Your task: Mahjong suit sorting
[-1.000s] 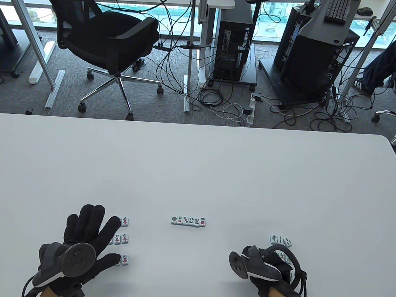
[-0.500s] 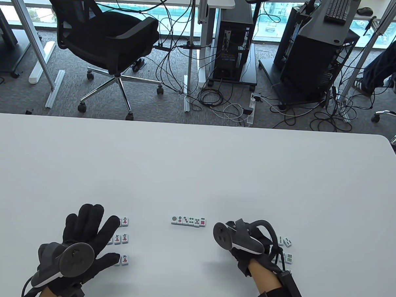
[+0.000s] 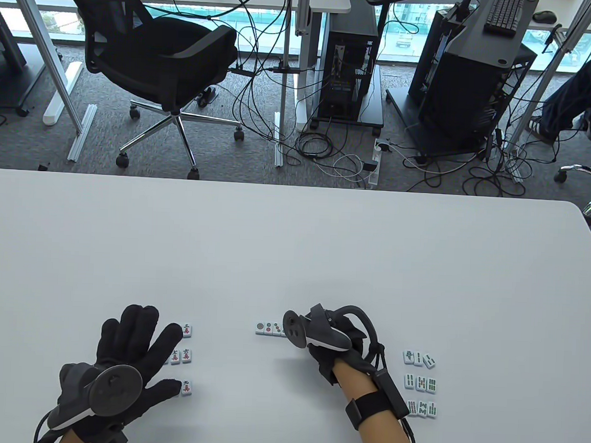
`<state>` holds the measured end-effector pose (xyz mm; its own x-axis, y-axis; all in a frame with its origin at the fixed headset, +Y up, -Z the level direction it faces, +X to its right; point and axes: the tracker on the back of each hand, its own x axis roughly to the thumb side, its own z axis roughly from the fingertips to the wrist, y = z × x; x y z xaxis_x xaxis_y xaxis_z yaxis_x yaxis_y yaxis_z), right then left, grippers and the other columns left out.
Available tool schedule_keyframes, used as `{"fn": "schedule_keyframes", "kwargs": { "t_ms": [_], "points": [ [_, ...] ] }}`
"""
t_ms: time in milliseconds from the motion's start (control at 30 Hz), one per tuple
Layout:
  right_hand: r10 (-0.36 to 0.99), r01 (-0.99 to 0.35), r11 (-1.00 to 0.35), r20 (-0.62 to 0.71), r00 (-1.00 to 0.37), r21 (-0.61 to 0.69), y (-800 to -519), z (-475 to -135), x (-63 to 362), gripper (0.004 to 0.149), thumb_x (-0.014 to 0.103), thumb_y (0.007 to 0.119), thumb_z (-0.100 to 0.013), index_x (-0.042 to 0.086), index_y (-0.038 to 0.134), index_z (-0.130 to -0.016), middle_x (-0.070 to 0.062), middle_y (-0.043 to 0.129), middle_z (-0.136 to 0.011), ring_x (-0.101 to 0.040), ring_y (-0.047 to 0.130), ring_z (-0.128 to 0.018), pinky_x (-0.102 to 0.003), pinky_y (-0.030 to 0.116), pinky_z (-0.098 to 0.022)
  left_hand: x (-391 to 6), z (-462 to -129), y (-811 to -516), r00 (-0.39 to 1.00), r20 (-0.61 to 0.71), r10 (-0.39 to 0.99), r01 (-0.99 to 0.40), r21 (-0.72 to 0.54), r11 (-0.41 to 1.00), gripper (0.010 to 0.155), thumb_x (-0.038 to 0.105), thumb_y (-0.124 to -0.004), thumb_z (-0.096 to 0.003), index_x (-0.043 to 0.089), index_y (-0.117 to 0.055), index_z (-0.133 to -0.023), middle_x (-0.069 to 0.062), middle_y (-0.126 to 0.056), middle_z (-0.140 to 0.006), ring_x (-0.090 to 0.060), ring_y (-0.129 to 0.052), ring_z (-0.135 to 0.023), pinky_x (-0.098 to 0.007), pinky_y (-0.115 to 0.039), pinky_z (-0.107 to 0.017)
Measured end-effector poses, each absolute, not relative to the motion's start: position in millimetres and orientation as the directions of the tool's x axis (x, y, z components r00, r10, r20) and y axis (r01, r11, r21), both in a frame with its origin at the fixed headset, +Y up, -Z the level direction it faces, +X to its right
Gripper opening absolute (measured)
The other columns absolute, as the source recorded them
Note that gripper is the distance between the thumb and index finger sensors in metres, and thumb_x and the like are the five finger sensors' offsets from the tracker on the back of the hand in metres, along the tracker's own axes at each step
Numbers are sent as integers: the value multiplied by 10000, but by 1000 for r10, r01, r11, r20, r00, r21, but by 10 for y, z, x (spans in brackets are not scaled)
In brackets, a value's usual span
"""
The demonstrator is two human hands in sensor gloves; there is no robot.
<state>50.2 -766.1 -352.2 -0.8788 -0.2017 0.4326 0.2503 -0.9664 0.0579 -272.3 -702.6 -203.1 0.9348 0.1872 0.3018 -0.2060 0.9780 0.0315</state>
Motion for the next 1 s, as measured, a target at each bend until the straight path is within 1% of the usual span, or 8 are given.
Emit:
{"fn": "schedule_keyframes", "kwargs": {
  "t_ms": [167,300,533,633,700,800,867,1000],
  "points": [
    [-255,299,-954,449,-856,28,-7668,-3467,500,559,356,811,-404,88,752,-890,-4,984,-419,-117,905,-129,-280,819,-103,-2723,-2029,-7027,936,298,185,-202,28,979,872,753,-638,-360,472,-220,-1072,125,97,-1106,-203,96,-1096,-562,-66,-785],
    [-289,312,-950,445,-848,-24,-7589,-3383,546,623,367,813,-398,89,681,-940,-12,984,-458,-124,917,-160,-284,828,-127,-2732,-2028,-7024,938,293,187,-204,28,978,870,752,-638,-362,471,-222,-1072,125,96,-1105,-203,96,-1096,-562,-65,-785],
    [-316,347,-938,405,-858,4,-7380,-3190,837,625,395,784,-411,84,684,-945,-29,986,-486,-142,929,-185,-297,836,-148,-2750,-2033,-7019,937,288,197,-214,27,976,872,752,-640,-361,470,-220,-1072,124,99,-1104,-204,99,-1094,-561,-65,-784],
    [-291,362,-926,408,-865,106,-7312,-3115,1039,633,416,768,-418,73,687,-944,-31,990,-482,-138,931,-180,-291,837,-142,-2750,-2035,-7020,938,286,197,-212,22,977,871,752,-640,-362,469,-222,-1072,123,98,-1105,-204,97,-1094,-561,-65,-784],
    [-260,343,-919,353,-899,195,-7284,-3062,1208,651,439,749,-424,62,674,-950,-44,988,-487,-147,929,-182,-298,833,-145,-2752,-2037,-7018,938,284,198,-212,21,977,871,752,-639,-362,470,-222,-1072,124,99,-1105,-204,98,-1094,-560,-65,-785],
    [-259,330,-916,291,-921,228,-7270,-2976,1440,704,493,728,-416,48,664,-958,-56,989,-487,-155,926,-179,-303,829,-141,-2755,-2039,-7016,938,282,201,-215,20,976,871,751,-639,-362,468,-222,-1073,124,100,-1104,-205,100,-1094,-561,-66,-784],
    [-268,344,-901,285,-920,265,-7295,-2916,1549,733,504,756,-396,57,655,-967,-50,987,-490,-149,925,-179,-298,829,-141,-2756,-2040,-7015,938,281,201,-215,20,976,869,752,-638,-362,470,-222,-1072,125,99,-1104,-203,99,-1094,-560,-66,-784],
    [-317,419,-843,318,-894,338,-7410,-2755,1633,722,445,819,-380,80,641,-977,-27,985,-487,-130,923,-175,-286,830,-138,-2752,-2043,-7021,940,277,198,-209,12,978,870,752,-639,-362,469,-223,-1072,123,98,-1104,-205,99,-1093,-560,-65,-785]
  ]
}}
